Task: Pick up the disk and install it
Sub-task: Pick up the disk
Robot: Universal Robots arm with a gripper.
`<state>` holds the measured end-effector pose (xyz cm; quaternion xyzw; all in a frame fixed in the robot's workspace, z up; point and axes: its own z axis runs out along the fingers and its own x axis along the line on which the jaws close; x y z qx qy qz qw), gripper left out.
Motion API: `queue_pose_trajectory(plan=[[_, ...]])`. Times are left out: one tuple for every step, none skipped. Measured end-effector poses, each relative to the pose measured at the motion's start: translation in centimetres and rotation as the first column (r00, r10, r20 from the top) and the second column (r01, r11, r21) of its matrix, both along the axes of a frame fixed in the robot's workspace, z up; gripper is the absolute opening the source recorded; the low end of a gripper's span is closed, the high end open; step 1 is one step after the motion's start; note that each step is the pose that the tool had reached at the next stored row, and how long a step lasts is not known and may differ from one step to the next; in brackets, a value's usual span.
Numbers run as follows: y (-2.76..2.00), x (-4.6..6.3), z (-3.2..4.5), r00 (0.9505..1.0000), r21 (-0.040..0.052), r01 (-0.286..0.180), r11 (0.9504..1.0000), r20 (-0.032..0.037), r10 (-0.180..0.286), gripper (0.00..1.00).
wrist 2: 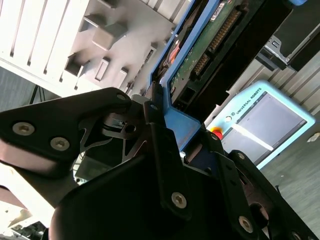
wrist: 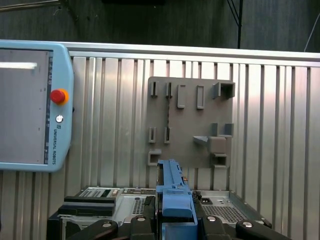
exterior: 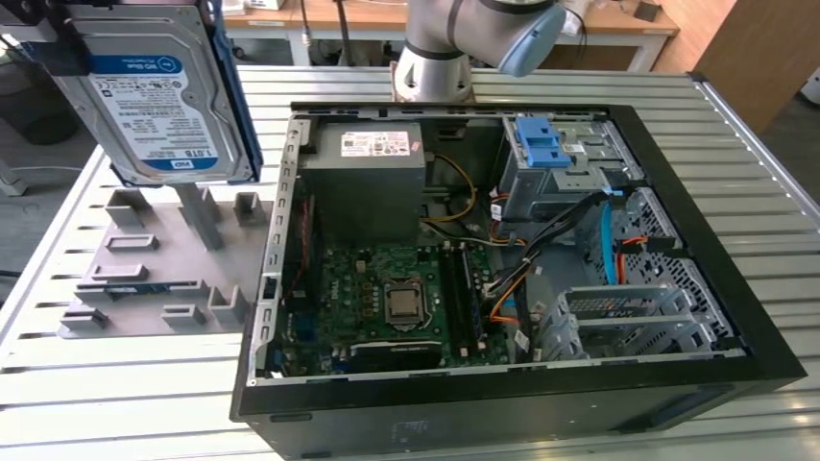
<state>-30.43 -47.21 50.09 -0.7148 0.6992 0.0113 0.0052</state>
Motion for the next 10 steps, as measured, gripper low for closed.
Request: queue_pose_trajectory(plan=[[0.0, 0.2, 0.0, 1.0, 0.0, 0.0, 1.0, -0.0001, 0.0, 0.36], [0.0, 0.3, 0.0, 1.0, 0.0, 0.0, 1.0, -0.0001, 0.0, 0.36], [0.0, 0.4, 0.0, 1.0, 0.0, 0.0, 1.0, 0.0, 0.0, 0.36], [0.0, 0.6, 0.0, 1.0, 0.0, 0.0, 1.0, 0.0, 0.0, 0.36], [0.0, 0.7, 0.0, 1.0, 0.0, 0.0, 1.0, -0.0001, 0.0, 0.36], [0.0, 0.9, 0.0, 1.0, 0.0, 0.0, 1.0, 0.0, 0.0, 0.36], [0.0, 1.0, 0.0, 1.0, 0.0, 0.0, 1.0, 0.0, 0.0, 0.36], [0.0, 1.1, 0.0, 1.0, 0.0, 0.0, 1.0, 0.0, 0.0, 0.36], [0.0, 1.3, 0.0, 1.0, 0.0, 0.0, 1.0, 0.0, 0.0, 0.36], [0.0, 1.4, 0.0, 1.0, 0.0, 0.0, 1.0, 0.0, 0.0, 0.36]])
